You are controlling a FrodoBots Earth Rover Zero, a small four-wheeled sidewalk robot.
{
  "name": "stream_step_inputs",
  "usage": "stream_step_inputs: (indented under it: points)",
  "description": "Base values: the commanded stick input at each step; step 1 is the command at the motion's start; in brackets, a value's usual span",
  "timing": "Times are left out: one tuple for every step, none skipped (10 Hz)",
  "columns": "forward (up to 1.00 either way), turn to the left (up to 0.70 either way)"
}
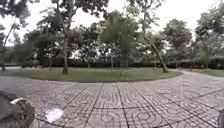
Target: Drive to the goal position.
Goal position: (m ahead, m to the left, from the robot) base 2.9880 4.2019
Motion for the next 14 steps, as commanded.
stream_step_inputs:
  points:
    - [1.00, 0.00]
    - [1.00, 0.00]
    - [1.00, 0.00]
    - [1.00, 0.00]
    - [1.00, 0.00]
    - [1.00, 0.10]
    - [1.00, 0.27]
    - [1.00, 0.27]
    - [1.00, 0.08]
    - [1.00, 0.27]
    - [0.66, 0.33]
    - [0.00, 0.45]
    - [0.00, 0.45]
    - [0.00, 0.45]
